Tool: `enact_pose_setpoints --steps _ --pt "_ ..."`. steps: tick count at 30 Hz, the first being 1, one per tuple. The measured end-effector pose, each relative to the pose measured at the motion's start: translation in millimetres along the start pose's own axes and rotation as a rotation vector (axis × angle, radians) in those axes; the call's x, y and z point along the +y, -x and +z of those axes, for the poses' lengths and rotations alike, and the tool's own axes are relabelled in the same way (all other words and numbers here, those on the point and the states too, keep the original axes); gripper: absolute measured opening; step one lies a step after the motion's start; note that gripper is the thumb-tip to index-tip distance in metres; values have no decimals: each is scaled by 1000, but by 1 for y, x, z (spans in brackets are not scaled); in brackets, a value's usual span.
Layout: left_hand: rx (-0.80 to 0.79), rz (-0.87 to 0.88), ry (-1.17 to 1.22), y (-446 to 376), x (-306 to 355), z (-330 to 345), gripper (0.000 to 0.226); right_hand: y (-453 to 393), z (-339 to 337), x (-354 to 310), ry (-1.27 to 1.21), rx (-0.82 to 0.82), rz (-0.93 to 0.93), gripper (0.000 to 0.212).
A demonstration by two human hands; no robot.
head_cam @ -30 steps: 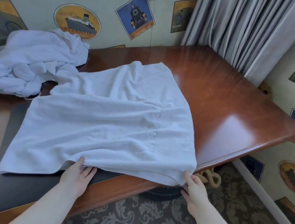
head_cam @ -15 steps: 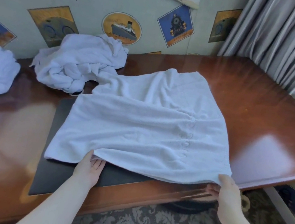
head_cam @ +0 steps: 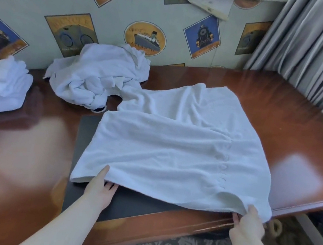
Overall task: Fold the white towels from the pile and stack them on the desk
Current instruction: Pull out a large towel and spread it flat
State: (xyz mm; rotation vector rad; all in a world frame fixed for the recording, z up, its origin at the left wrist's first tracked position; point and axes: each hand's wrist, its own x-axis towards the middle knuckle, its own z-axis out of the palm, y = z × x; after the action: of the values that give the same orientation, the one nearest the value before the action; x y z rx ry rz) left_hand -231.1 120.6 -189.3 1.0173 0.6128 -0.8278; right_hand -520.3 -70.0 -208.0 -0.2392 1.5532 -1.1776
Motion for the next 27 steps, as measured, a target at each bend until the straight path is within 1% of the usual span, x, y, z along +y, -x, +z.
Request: enact_pose_setpoints --steps 1,3,6,10,12,14,15,17,22,25,27 --pt "-7 -7 2 -3 6 -4 36 3 3 4 46 10 -25 43" --pt "-12 -9 -13 -9 14 -11 33 4 6 11 140 0 -28 39" --pt "-49 12 -137 -15 19 -16 29 0 12 14 275 2 -39 29" --pt "-131 34 -277 -26 23 -11 24 -1 38 22 355 -115 -115 15" --pt "-122 45 -300 -34 22 1 26 -3 57 23 367 -161 -134 8" --pt "-85 62 -292 -38 20 15 27 -10 77 20 387 -188 -159 16" --pt "-57 71 -279 -42 19 25 28 -16 88 17 399 -197 -178 20" --pt "23 103 -254 -52 20 50 29 -28 117 11 442 -224 -206 19" --pt "181 149 -156 -90 21 121 40 -61 210 -3 574 -414 -230 15" --pt "474 177 -229 -115 18 145 52 -80 270 -12 664 -563 -257 7" --pt "599 200 -263 -127 14 154 53 -85 314 -11 728 -670 -263 9"
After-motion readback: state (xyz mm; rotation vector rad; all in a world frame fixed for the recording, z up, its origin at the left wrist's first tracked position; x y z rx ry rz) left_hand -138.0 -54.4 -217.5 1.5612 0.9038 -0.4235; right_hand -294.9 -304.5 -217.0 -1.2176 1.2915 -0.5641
